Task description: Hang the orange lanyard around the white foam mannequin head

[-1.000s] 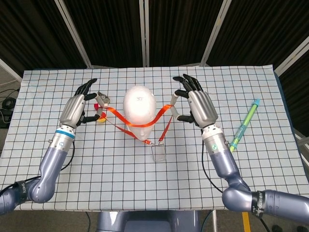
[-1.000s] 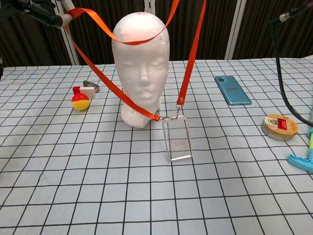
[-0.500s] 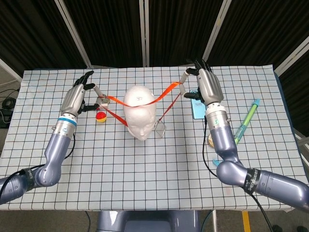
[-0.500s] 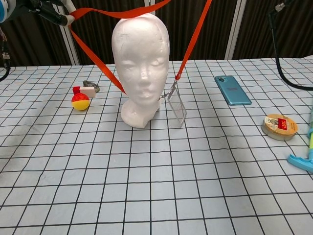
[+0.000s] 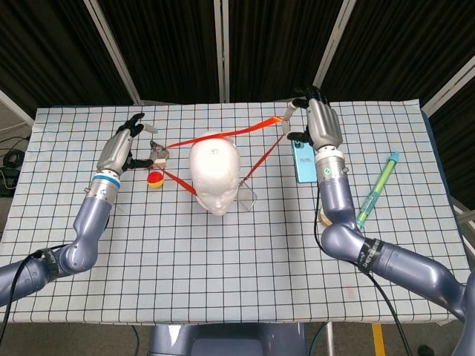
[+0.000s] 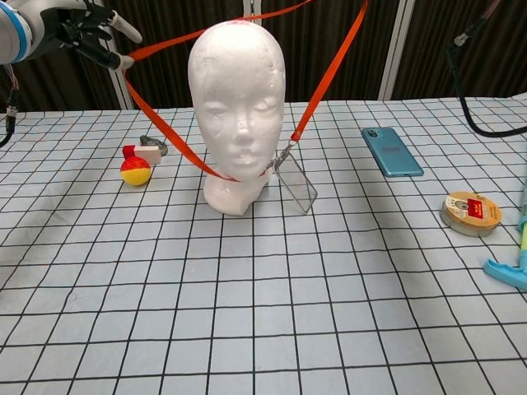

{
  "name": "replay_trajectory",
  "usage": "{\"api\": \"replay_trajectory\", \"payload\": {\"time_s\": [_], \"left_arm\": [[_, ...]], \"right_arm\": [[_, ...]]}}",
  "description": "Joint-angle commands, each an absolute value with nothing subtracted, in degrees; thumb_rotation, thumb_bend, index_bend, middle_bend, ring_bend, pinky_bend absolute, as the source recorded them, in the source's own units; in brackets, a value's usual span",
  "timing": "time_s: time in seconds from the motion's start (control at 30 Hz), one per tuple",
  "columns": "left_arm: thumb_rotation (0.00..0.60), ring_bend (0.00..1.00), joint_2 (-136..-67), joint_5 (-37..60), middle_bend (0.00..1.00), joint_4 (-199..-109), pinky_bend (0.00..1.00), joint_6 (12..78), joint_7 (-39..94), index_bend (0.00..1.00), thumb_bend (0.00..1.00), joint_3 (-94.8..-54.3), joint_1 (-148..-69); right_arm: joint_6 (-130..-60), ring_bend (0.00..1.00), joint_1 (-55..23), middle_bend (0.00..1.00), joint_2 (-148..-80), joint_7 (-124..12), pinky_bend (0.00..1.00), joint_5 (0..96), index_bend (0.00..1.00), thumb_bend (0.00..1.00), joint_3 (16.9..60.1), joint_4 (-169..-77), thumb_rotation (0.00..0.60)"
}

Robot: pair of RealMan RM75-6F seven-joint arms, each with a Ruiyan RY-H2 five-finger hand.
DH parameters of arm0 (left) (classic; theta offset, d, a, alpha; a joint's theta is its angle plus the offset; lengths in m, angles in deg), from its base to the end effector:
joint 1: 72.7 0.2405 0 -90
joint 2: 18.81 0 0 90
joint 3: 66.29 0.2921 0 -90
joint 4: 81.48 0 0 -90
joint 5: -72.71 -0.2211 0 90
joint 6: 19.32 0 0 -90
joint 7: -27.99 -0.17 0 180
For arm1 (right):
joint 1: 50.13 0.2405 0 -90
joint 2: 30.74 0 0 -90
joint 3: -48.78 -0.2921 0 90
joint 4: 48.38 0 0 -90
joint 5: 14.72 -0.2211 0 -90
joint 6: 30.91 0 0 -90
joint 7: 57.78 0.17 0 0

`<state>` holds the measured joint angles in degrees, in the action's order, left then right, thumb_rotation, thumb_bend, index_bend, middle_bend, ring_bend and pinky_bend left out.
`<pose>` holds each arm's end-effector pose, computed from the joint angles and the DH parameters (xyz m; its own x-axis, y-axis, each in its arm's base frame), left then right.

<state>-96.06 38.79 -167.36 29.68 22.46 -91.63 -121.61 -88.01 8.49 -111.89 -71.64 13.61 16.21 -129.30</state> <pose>-0.1554 0.4877 0.0779 -0.0974 0.2120 0.9724 0.9952 0.0217 0.0949 -0.0743 -0.5310 0.1069 -0.0975 -0.0168 0.9951 -0.9940 -0.0474 -0.0982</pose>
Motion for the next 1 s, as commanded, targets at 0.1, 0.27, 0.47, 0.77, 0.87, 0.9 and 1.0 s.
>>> {"api": "replay_trajectory", "payload": {"time_s": [0.1, 0.27, 0.47, 0.77, 0.87, 0.9, 1.0], "left_arm": [[0.600, 0.00, -96.5, 39.9, 0.00, -164.9, 0.00, 28.0, 23.0, 0.00, 0.00, -90.9, -122.5], [0.600, 0.00, -97.1, 39.7, 0.00, -162.8, 0.00, 27.5, 24.3, 0.00, 0.00, -90.7, -122.5], [0.600, 0.00, -96.8, 39.7, 0.00, -161.5, 0.00, 27.0, 25.6, 0.00, 0.00, -90.5, -122.1], [0.600, 0.00, -93.6, 31.9, 0.00, -163.4, 0.00, 31.0, 26.7, 0.00, 0.00, -87.9, -118.0], [0.600, 0.00, -91.4, 28.3, 0.00, -165.4, 0.00, 34.5, 25.1, 0.00, 0.00, -85.9, -115.8], [0.600, 0.00, -90.2, 26.9, 0.00, -166.8, 0.00, 36.3, 24.3, 0.00, 0.00, -85.0, -114.6], [0.600, 0.00, -87.7, 24.4, 0.00, -170.2, 0.00, 41.1, 21.8, 0.00, 0.00, -82.8, -111.6]], "right_arm": [[-86.0, 0.00, 10.6, 0.00, -114.6, -74.1, 0.00, 12.7, 0.08, 0.00, 18.6, -124.0, 0.600], [-86.2, 0.00, 11.5, 0.00, -116.3, -75.5, 0.00, 13.2, 0.04, 0.00, 19.6, -120.4, 0.600], [-87.1, 0.00, 11.5, 0.00, -117.1, -76.3, 0.00, 14.0, 0.04, 0.00, 20.2, -118.6, 0.600], [-88.6, 0.00, 6.7, 0.00, -112.0, -75.9, 0.00, 19.8, 0.05, 0.26, 23.1, -123.9, 0.600], [-88.8, 0.00, 3.5, 0.00, -108.9, -74.4, 0.00, 22.5, 0.07, 0.50, 24.9, -127.0, 0.600], [-88.3, 0.00, 1.7, 0.00, -107.1, -73.2, 0.00, 23.7, 0.07, 0.57, 25.8, -128.8, 0.600], [-87.0, 0.00, -1.7, 0.00, -103.3, -71.0, 0.00, 26.8, 0.08, 0.71, 28.1, -132.0, 0.600]]}}
